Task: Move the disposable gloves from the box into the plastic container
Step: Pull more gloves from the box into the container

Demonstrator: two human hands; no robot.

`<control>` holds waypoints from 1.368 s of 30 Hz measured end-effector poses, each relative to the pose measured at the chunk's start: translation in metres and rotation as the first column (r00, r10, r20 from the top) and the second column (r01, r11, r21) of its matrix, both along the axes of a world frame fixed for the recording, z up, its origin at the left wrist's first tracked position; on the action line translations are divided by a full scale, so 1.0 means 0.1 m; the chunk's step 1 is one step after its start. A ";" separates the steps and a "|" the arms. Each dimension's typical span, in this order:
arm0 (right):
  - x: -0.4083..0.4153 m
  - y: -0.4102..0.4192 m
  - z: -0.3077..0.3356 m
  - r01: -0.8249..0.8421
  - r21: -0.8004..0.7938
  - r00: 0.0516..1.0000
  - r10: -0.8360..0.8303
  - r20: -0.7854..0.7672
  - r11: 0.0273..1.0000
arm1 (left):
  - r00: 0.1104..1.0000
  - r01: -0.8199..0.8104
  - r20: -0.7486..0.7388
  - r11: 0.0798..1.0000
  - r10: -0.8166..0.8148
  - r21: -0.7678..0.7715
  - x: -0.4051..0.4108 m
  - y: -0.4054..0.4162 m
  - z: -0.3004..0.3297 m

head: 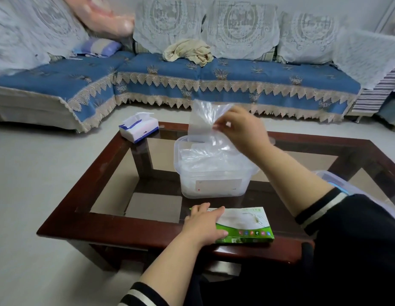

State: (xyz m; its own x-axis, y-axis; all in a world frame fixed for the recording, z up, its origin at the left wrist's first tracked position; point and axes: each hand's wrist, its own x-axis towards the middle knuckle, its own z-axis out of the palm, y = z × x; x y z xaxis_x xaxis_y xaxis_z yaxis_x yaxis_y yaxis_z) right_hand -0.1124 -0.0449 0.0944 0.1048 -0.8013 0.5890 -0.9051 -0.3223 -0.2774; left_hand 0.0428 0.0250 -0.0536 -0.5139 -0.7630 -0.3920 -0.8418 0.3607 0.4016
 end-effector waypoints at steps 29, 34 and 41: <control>-0.53 0.00 -0.53 -0.402 -0.061 -0.660 -0.242 0.711 0.914 | 1.000 0.003 0.001 1.000 -0.003 0.011 0.00 -0.01 0.01; -0.75 0.57 -0.63 -0.390 -0.043 -0.591 -0.214 0.777 0.920 | 1.000 -0.007 -0.005 1.000 0.007 0.005 0.00 0.00 -0.01; -0.27 1.11 -1.07 -0.124 0.619 0.920 -0.143 0.365 0.776 | 1.000 -0.020 -0.025 1.000 0.020 -0.015 -0.01 0.01 -0.01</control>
